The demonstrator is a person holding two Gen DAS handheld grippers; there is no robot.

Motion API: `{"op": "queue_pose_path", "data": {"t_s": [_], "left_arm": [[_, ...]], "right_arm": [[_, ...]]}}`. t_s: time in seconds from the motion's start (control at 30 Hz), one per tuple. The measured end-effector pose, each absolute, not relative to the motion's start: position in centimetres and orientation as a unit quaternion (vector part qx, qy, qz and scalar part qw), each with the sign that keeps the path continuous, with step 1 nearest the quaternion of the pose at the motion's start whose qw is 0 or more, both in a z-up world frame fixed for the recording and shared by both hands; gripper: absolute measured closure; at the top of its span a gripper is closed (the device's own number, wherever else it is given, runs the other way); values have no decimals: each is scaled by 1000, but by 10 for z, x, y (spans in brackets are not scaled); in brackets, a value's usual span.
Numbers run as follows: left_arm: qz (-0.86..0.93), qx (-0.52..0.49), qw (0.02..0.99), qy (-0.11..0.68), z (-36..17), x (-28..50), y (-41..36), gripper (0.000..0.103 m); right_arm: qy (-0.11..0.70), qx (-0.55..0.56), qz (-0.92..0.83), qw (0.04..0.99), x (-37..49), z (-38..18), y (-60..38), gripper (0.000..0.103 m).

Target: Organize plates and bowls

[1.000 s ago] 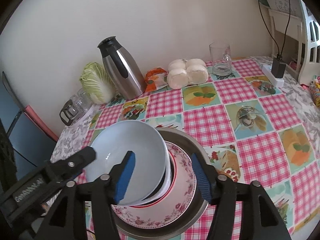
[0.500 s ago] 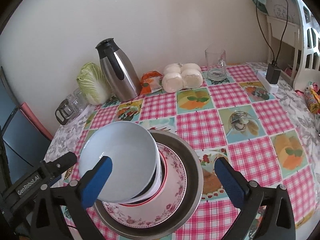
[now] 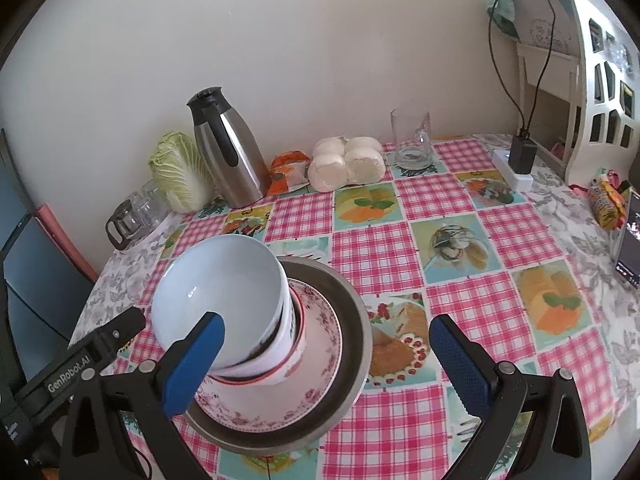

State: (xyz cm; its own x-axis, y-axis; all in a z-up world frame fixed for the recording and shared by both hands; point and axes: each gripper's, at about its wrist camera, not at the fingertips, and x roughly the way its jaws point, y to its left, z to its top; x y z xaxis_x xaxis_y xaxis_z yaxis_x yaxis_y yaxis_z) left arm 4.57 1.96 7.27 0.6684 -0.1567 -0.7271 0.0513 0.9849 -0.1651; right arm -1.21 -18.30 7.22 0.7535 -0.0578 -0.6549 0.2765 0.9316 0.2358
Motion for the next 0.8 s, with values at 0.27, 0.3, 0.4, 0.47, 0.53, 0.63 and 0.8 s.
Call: {"op": "queue_pose_path", "data": {"t_s": [0.27, 0.3, 0.4, 0.47, 0.53, 0.63, 0.8], "left_arm": [[-48, -11, 919, 392, 67, 18, 9, 3], [-50, -11, 918, 394, 65, 16, 9, 3], [-58, -15, 909, 412, 56, 9, 10, 3], [-56, -13, 906, 420, 50, 5, 11, 3], [-45, -1, 904, 424, 45, -2, 12, 3], [-31, 9, 901, 433, 37, -10, 15, 3], [-40, 11, 889, 457, 25, -19, 21, 3]], "right_arm": [[341, 163, -98, 921, -36, 65, -187, 0], [342, 164, -98, 920, -38, 64, -188, 0], [347, 162, -98, 918, -44, 59, -187, 0], [353, 161, -100, 916, -48, 53, -187, 0], [361, 163, -100, 913, -52, 46, -186, 0], [375, 163, -103, 907, -58, 34, -186, 0], [390, 157, -110, 900, -66, 21, -185, 0]]}}
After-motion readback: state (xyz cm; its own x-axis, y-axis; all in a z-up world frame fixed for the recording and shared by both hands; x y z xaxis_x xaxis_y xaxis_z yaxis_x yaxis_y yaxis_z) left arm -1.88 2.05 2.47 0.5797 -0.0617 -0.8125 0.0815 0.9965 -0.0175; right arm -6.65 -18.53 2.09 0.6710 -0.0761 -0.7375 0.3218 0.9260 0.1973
